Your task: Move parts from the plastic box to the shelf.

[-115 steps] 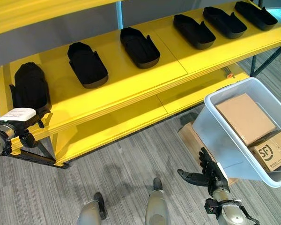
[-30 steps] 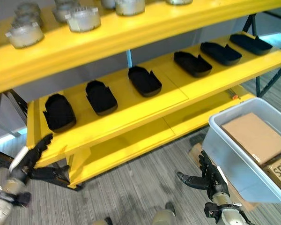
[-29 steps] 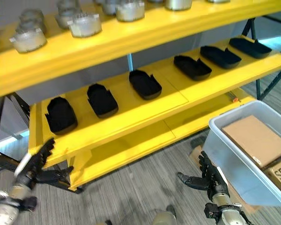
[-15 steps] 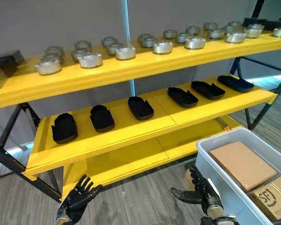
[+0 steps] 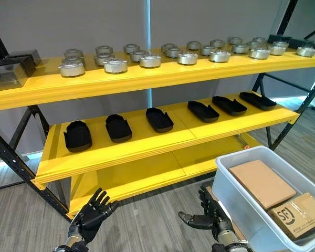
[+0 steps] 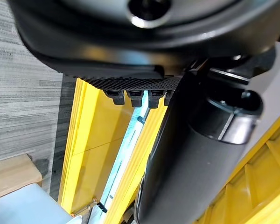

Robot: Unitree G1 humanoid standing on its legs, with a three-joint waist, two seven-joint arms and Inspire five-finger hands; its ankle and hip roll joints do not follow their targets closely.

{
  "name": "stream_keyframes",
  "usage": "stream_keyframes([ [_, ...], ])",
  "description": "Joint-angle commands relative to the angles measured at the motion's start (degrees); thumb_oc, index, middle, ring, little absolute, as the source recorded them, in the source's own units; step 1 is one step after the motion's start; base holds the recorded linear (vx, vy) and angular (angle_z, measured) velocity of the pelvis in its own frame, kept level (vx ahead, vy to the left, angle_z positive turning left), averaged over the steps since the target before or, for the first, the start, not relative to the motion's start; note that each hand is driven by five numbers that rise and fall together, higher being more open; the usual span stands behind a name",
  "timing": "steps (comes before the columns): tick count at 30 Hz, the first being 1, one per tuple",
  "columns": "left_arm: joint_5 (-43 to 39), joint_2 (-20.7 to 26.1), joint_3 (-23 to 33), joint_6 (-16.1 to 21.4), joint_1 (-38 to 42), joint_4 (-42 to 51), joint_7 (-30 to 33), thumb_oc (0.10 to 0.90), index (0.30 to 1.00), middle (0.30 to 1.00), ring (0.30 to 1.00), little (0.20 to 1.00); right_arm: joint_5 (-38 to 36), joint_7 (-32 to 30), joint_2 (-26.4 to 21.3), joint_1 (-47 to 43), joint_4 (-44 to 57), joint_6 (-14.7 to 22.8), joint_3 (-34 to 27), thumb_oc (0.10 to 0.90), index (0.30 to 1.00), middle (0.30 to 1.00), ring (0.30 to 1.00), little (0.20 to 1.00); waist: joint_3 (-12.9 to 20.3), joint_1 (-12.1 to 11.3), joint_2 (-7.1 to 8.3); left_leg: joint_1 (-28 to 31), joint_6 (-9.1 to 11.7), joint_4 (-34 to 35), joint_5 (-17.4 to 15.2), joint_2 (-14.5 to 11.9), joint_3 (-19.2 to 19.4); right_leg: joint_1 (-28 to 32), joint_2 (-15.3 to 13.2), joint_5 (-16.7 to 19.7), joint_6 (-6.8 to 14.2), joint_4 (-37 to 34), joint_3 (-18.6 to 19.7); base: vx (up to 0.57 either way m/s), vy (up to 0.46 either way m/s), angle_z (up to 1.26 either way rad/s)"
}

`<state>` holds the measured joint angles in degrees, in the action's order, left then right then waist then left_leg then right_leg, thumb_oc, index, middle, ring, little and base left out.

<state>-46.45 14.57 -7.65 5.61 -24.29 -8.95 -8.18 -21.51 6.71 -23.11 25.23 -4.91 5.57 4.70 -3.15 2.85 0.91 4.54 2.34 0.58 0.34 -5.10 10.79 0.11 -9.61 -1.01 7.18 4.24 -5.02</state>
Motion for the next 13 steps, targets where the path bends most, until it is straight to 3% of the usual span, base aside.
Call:
stream_keyframes([
  [1,2.6,1.0,1.1,6.2,5.9,2.8,0.9,0.900,1.000,1.000,1.000,1.000,-2.5,-1.4,-1.0,-7.7,3.5,5.1,1.1,0.900,1.000,1.000,1.000,1.000,1.8,-0.2,1.76,-0.3,-0.1,1.1,2.4,-1.6,-2.4,2.1,-1.6,1.6,1.7,-1.0,-0.4,0.00,0.000,0.00],
  [13,3.5,0.9,0.1,6.6,7.2,0.8,2.5,0.900,1.000,1.000,1.000,1.000,-2.7,-2.0,-1.6,-8.7,3.2,5.1,3.7,0.900,1.000,1.000,1.000,1.000,3.2,-0.1,1.82,1.0,0.5,2.4,2.8,-2.5,-2.3,3.1,-0.9,1.9,1.7,-2.8,-0.6,0.01,-0.016,-0.03],
])
